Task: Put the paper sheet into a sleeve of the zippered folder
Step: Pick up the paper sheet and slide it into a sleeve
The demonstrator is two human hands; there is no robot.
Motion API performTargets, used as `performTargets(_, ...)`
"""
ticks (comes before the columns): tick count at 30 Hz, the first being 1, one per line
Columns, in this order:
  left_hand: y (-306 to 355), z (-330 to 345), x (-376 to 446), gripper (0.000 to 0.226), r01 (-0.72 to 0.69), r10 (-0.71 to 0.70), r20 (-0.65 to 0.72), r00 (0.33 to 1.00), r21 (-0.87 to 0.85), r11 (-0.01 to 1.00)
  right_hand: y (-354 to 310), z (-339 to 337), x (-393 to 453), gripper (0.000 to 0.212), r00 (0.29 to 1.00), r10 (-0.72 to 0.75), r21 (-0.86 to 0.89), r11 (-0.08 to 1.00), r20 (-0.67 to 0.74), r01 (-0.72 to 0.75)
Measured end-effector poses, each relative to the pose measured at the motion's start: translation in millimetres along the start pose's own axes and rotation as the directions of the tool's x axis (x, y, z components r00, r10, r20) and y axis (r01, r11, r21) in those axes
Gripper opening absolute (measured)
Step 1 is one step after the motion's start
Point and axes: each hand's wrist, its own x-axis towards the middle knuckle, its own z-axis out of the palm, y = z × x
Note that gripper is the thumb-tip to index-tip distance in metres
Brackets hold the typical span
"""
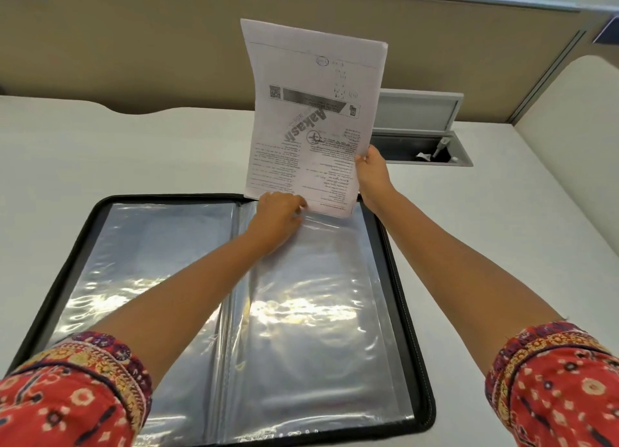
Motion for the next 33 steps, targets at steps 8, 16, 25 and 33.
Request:
performTargets(8,-38.7,-17.1,-5.8,0.018,0.138,-0.114,-0.132,0.985,0.19,0.972,2.2,-2.5,0.5,0.028,0.999,0.048,0.064,0.997,-0.004,-0.047)
performTargets(16,-36.8,-24.2,-7.1,0.004,0.368,-0.386,-0.089,0.918,-0.17,0.914,-3.8,-2.4,1.4,0.026,0.999,0.043,0.014,0.999,0.002,-0.043)
performTargets(25,-48.0,-33.0,-3.5,0.008,0.301,-0.316,-0.061,0.947,-0.176,0.937,-3.6,-0.3,1.6,0.025,1.0,0.022,-0.012,1.0,0.013,-0.022)
performTargets(33,-64.5,-45.7,-7.2,0.012,0.449,-0.518,0.086,0.851,-0.631,0.633,-3.6,0.9,2.9,0.025,1.0,0.017,-0.05,0.999,0.007,-0.017)
